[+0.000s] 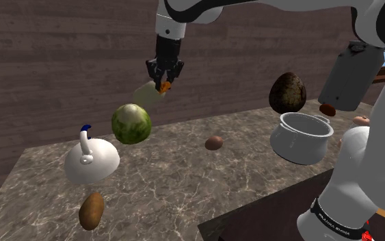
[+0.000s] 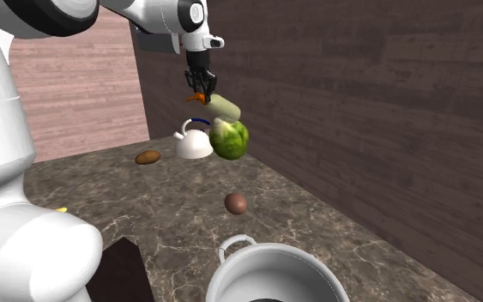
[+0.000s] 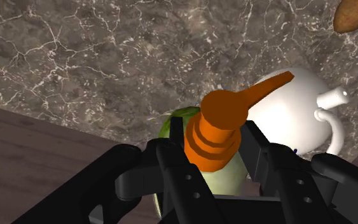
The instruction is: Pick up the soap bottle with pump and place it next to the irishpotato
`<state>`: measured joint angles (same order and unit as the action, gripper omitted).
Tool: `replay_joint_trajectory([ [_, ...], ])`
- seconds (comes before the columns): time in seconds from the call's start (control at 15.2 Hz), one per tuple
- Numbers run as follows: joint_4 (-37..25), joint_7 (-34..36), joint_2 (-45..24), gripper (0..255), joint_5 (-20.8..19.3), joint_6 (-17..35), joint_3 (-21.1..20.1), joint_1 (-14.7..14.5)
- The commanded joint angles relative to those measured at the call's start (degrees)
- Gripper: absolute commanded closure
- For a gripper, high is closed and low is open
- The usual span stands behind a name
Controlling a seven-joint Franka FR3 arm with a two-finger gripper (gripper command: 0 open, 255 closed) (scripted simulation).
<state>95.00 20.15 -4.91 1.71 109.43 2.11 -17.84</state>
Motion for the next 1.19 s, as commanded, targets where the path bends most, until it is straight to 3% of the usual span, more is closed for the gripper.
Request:
replay_joint_trajectory([
  [0.0, -1.43, 2.97, -1.15, 255, -0.57, -0.20, -1.22, -1.53],
  [0.53, -8.26, 13.43, -6.29, 255, -3.06, -1.88, -5.29, -7.46],
  [0.92, -18.85, 21.65, -13.80, 255, -5.66, -5.23, -7.91, -13.05],
  [1.12, -15.98, 21.72, -13.42, 255, -5.64, -2.73, -7.85, -13.01],
])
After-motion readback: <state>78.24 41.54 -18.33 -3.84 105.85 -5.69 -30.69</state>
